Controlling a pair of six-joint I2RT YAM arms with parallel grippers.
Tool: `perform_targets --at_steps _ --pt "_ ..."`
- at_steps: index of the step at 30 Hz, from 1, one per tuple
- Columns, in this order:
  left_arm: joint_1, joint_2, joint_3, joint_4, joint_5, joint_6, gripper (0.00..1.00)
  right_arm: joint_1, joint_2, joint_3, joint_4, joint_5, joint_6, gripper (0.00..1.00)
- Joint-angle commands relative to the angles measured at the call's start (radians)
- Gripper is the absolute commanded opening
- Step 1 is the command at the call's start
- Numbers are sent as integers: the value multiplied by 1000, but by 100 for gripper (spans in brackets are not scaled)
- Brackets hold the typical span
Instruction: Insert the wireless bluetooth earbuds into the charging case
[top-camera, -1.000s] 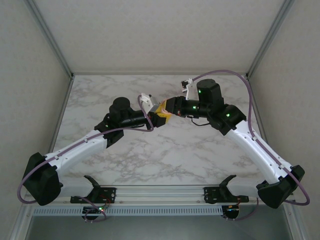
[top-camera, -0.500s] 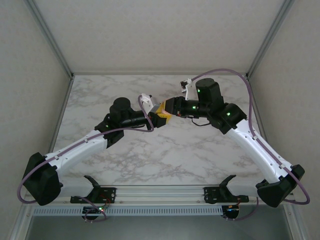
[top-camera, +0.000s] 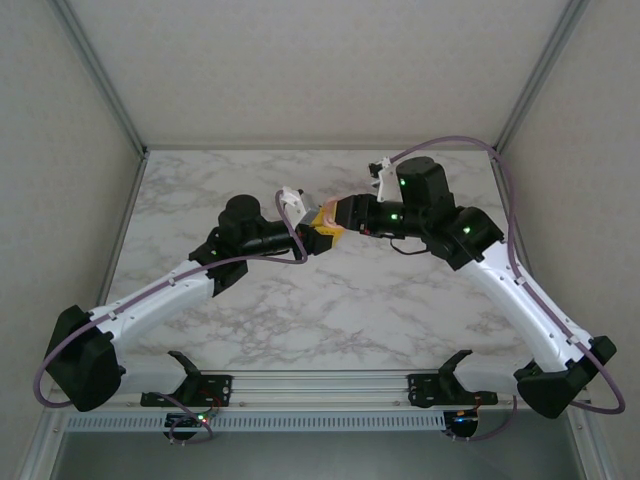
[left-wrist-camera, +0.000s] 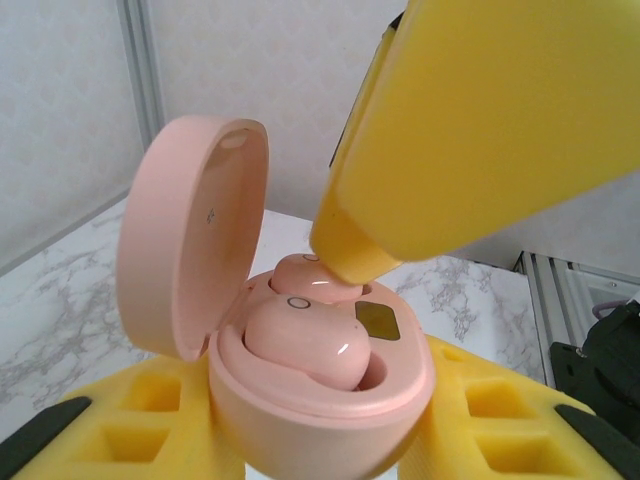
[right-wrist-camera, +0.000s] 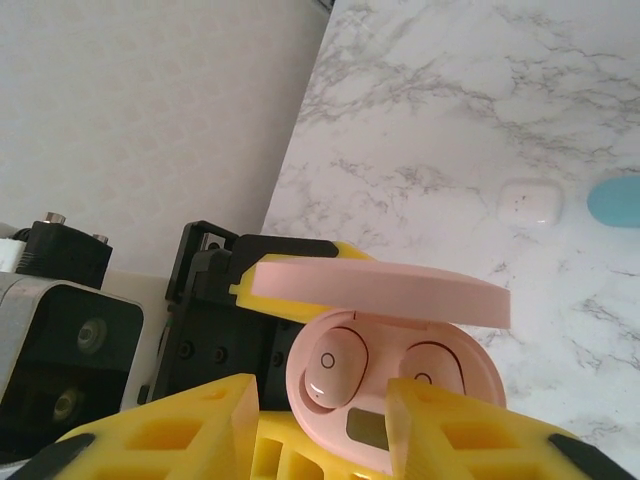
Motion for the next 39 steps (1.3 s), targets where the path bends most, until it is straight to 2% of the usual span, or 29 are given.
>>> perform_targets --at_steps 1,5,10,13,15,18,20,23,26,33,36,39 --pt "-8 -30 35 48 13 -1 16 5 -16 27 -3 -8 -13 39" --pt "-8 -36 34 29 -14 16 16 4 -52 40 -6 1 -42 40" --pt "-9 -37 26 17 6 50 16 -3 -86 110 -81 220 -85 41" --pt "-9 -32 36 7 38 64 16 -30 -21 186 -158 272 -89 43" --pt "-14 -34 46 -17 47 82 16 -61 34 222 -183 254 -67 45" --pt "-19 -46 45 -29 59 100 16 -106 136 286 -202 152 -54 49" --pt "-22 -50 46 -29 64 99 16 -112 209 346 -242 118 -69 50" --pt "-22 -45 61 -48 57 104 16 -110 286 393 -280 -6 -103 52" --pt "-22 -37 64 -47 28 101 16 -111 275 350 -292 -72 -128 52" --pt "-21 -11 81 -21 -12 25 16 -110 65 108 -195 -173 -140 52" --pt "-20 -7 73 -8 -13 16 17 -111 14 43 -198 -142 -119 53" --pt "-22 12 89 -61 -5 25 17 -121 -46 -9 -211 19 -83 59"
